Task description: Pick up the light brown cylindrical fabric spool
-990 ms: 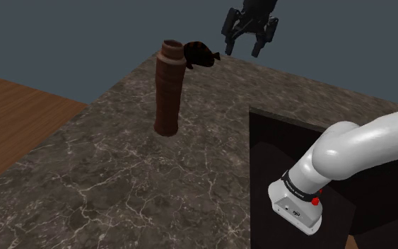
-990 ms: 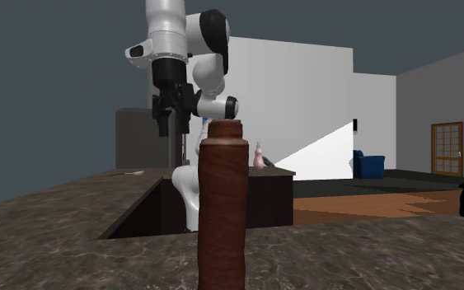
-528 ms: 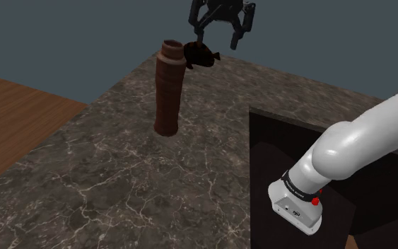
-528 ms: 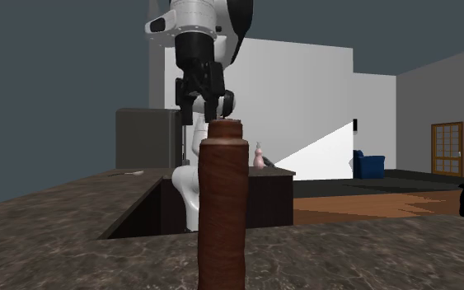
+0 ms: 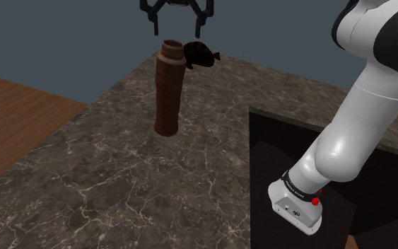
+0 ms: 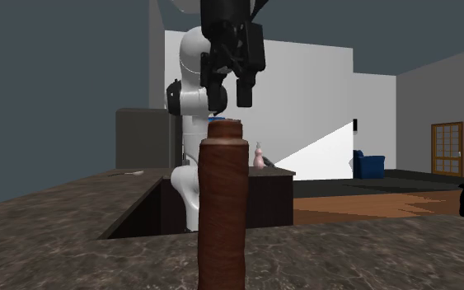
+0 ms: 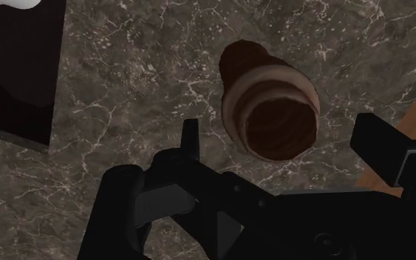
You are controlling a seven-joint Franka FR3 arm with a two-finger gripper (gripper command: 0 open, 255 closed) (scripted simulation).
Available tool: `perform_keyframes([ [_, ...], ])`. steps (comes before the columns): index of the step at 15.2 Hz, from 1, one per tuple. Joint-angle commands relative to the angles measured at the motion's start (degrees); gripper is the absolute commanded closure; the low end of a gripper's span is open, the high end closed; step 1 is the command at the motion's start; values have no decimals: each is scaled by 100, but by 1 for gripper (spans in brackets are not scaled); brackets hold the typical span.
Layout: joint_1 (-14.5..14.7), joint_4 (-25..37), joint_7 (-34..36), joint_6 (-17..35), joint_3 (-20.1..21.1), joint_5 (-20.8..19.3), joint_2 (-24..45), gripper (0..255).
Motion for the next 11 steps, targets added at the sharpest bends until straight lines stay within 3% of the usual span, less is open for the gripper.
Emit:
perform_keyframes([
  [1, 137, 273, 234, -77, 35, -134, 264, 0],
  [9, -58, -739, 83, 600, -24, 83, -124, 0],
  [10, -55, -717, 84, 588, -24, 77, -114, 255],
  [11, -55, -716, 85, 586, -24, 78, -114, 255],
])
